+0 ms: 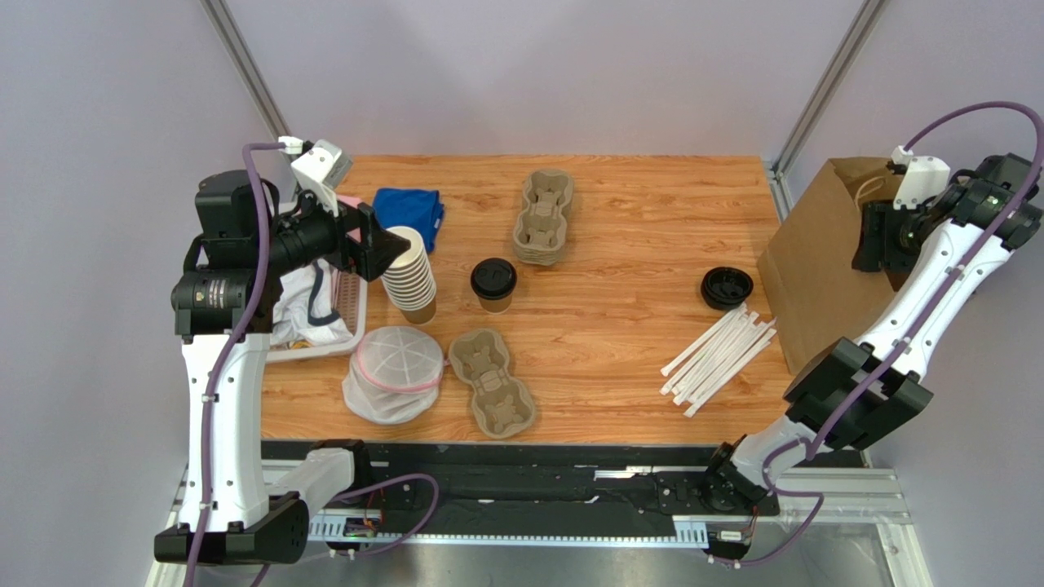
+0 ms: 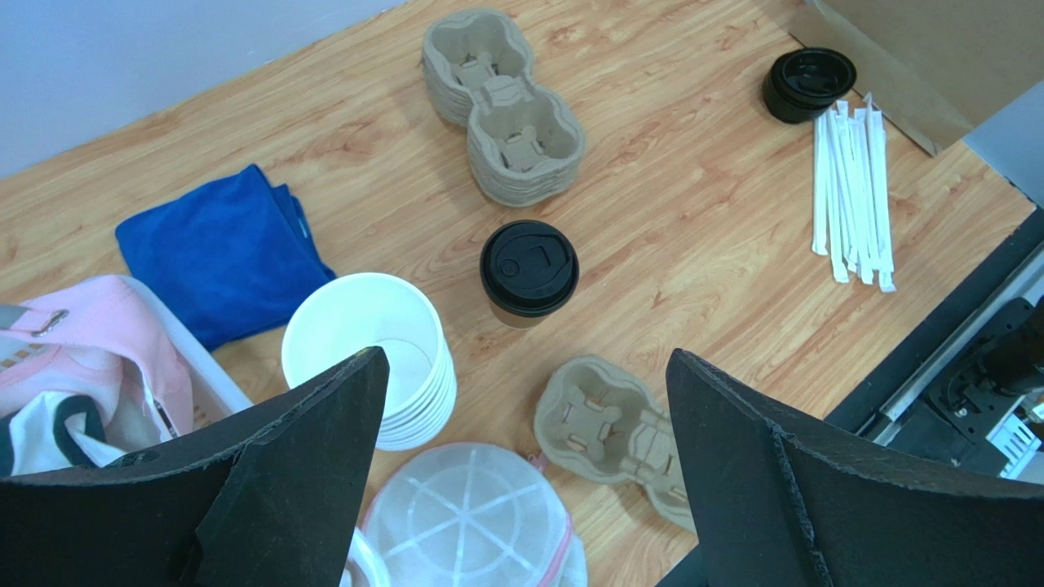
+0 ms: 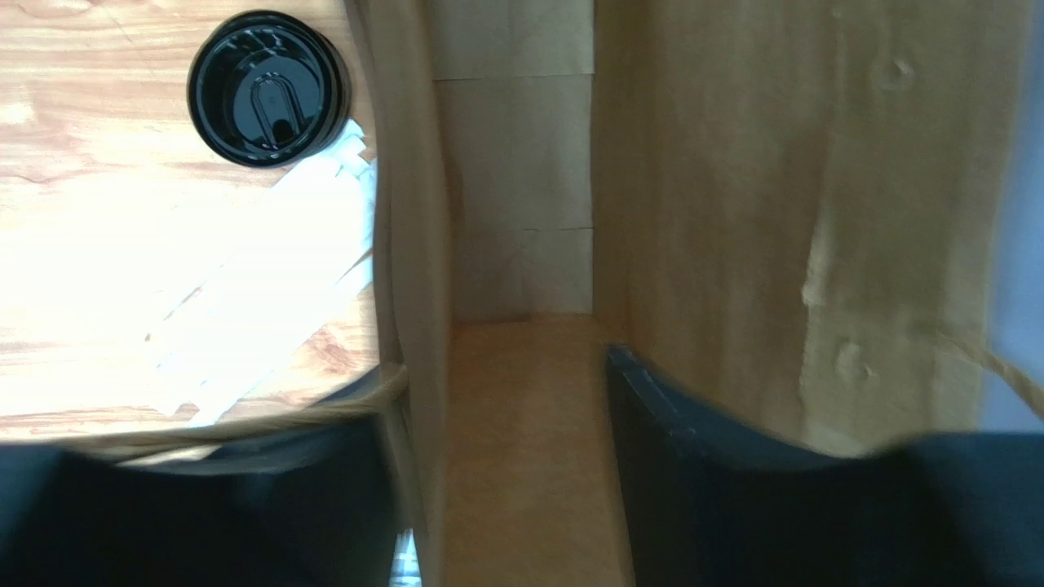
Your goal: Pack the takeout coffee
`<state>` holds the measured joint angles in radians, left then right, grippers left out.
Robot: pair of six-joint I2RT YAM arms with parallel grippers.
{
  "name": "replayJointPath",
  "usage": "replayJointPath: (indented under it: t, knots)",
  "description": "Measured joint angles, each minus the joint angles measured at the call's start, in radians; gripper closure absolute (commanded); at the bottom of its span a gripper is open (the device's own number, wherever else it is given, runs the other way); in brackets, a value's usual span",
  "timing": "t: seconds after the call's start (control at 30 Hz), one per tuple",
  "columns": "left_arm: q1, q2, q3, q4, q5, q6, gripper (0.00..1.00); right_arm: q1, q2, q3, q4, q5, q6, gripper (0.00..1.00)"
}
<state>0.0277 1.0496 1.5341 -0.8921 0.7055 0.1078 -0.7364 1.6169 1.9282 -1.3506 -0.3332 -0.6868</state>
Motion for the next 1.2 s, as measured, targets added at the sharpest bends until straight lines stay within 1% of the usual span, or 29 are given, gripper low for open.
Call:
replayJointPath:
  t: [0.03, 0.1, 0.27, 0.4, 0.5, 0.57, 0.67, 0.73, 0.8, 0.93, 1.03, 1.1, 1.2]
  knots:
    - [0.0, 0.0, 0.0, 0.0, 0.0, 0.0, 0.07, 0.0, 0.009, 0.001, 0.0, -0.008, -0.003, 0.72]
    - [0.0, 0.0, 0.0, 0.001, -0.001, 0.001, 0.07, 0.0, 0.016, 0.003, 0.001, -0.022, -0.013, 1.0]
    - [0.0, -0.002, -0.01, 0.006, -0.007, 0.003, 0.08, 0.001, 0.016, 0.048, -0.015, -0.042, -0.018, 1.0]
    - [0.0, -0.003, -0.017, 0.009, -0.007, 0.003, 0.08, 0.002, 0.001, 0.13, -0.024, -0.051, -0.018, 1.0]
    - [0.0, -0.002, -0.022, 0.014, -0.008, 0.003, 0.07, 0.029, -0.035, 0.211, -0.028, -0.05, -0.017, 1.0]
    - [0.0, -0.002, -0.023, 0.014, -0.008, 0.003, 0.07, 0.071, -0.085, 0.252, -0.024, -0.049, -0.014, 1.0]
    - [0.0, -0.002, -0.023, 0.015, -0.008, 0.003, 0.07, 0.194, -0.175, 0.266, -0.018, -0.034, 0.011, 1.0]
    - [0.0, -0.001, -0.024, 0.018, -0.008, 0.003, 0.07, 0.306, -0.228, 0.266, -0.019, -0.028, 0.039, 1.0]
    - [0.0, 0.0, -0.025, 0.023, -0.009, 0.002, 0.08, 0.443, -0.268, 0.264, -0.019, -0.013, 0.09, 1.0]
    - [0.0, 0.001, -0.031, 0.026, -0.016, 0.002, 0.07, 0.652, -0.288, 0.225, -0.013, -0.002, 0.234, 1.0]
    - [0.0, 0.001, -0.034, 0.026, -0.026, 0.003, 0.07, 0.771, -0.297, 0.105, 0.015, 0.003, 0.342, 1.0]
    - [0.0, 0.0, -0.034, 0.025, -0.035, 0.004, 0.07, 0.815, -0.294, 0.002, 0.042, 0.0, 0.404, 1.0]
    - [0.0, 0.0, -0.034, 0.023, -0.047, 0.006, 0.07, 0.85, -0.295, -0.166, 0.068, -0.016, 0.492, 1.0]
